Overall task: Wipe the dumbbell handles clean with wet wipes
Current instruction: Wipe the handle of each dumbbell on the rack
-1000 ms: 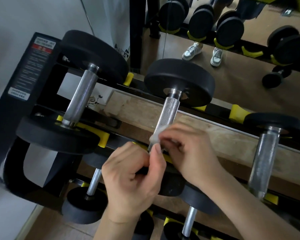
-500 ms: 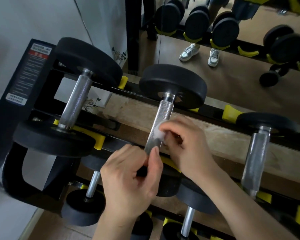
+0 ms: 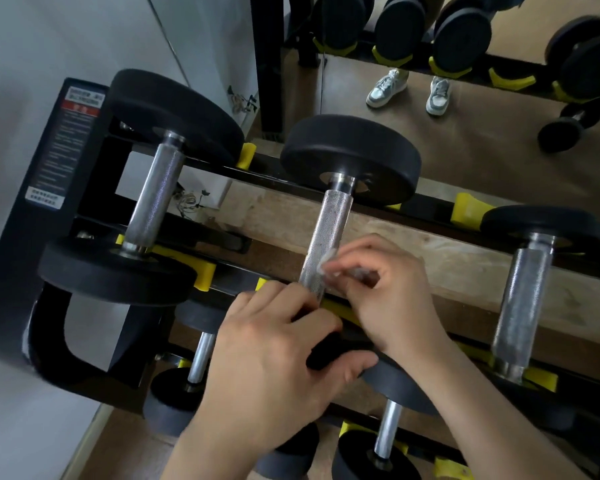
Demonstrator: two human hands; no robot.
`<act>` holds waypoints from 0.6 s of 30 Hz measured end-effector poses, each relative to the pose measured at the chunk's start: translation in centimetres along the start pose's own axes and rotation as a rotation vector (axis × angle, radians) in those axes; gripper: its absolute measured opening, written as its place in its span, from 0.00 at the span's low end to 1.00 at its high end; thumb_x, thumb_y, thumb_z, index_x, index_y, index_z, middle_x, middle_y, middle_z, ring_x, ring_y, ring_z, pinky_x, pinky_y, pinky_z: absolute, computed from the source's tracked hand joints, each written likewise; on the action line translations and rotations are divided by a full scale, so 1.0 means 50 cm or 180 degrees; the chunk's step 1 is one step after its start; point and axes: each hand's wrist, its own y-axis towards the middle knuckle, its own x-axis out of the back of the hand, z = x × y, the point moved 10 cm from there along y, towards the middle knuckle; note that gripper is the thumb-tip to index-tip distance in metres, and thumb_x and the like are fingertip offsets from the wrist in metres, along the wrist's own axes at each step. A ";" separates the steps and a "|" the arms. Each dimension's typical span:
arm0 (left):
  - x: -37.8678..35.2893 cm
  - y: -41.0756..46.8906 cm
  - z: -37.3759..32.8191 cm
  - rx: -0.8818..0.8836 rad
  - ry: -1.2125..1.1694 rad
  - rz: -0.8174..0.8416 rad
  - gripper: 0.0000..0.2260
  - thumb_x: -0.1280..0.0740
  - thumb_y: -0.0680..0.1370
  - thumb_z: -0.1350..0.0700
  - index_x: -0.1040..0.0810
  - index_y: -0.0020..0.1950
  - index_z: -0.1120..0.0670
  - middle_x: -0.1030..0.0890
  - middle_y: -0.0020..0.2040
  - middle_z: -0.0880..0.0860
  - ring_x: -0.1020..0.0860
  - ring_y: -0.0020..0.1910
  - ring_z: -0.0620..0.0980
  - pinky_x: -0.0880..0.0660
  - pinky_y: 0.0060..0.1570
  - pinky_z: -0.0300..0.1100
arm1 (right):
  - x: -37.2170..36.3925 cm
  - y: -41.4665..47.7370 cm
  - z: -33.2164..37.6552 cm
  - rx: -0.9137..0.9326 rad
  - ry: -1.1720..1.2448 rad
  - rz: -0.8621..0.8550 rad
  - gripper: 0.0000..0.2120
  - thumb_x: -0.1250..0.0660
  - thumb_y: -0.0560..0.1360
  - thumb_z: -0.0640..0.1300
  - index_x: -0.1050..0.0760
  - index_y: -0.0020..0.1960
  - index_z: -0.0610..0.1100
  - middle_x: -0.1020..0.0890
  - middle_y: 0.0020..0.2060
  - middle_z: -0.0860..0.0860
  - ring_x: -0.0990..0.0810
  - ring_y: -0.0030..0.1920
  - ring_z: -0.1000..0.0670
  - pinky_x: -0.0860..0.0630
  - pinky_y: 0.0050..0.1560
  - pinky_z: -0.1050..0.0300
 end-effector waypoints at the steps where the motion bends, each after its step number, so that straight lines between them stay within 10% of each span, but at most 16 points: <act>1: -0.002 0.000 0.002 -0.0044 0.0027 0.0083 0.20 0.35 0.73 0.33 0.16 0.42 0.48 0.23 0.41 0.46 0.26 0.41 0.47 0.29 0.40 0.46 | 0.002 0.006 0.008 0.0135 -0.0074 0.0024 0.05 0.25 0.69 0.37 0.17 0.41 0.46 0.20 0.41 0.55 0.21 0.40 0.59 0.25 0.43 0.69; 4: -0.002 0.002 0.005 0.0048 0.0022 0.0118 0.18 0.33 0.72 0.35 0.16 0.42 0.49 0.22 0.42 0.45 0.24 0.43 0.47 0.28 0.43 0.45 | 0.046 0.054 0.013 0.0310 -0.0314 -0.0595 0.03 0.27 0.71 0.37 0.17 0.43 0.44 0.22 0.39 0.53 0.25 0.37 0.62 0.29 0.40 0.73; 11: -0.025 -0.007 -0.052 -0.0175 0.0646 0.0615 0.11 0.34 0.71 0.40 0.18 0.44 0.46 0.20 0.43 0.44 0.21 0.46 0.49 0.28 0.55 0.48 | 0.021 0.036 0.016 0.0452 -0.0360 -0.0182 0.03 0.26 0.70 0.37 0.17 0.41 0.44 0.22 0.37 0.55 0.25 0.37 0.58 0.29 0.39 0.73; 18: -0.095 0.010 -0.108 -0.1193 0.1306 0.1376 0.15 0.21 0.58 0.44 0.22 0.35 0.50 0.23 0.29 0.49 0.24 0.27 0.50 0.30 0.27 0.38 | -0.049 0.034 -0.098 -0.1333 0.2193 0.0629 0.05 0.26 0.69 0.42 0.20 0.40 0.51 0.19 0.40 0.53 0.24 0.39 0.54 0.28 0.35 0.61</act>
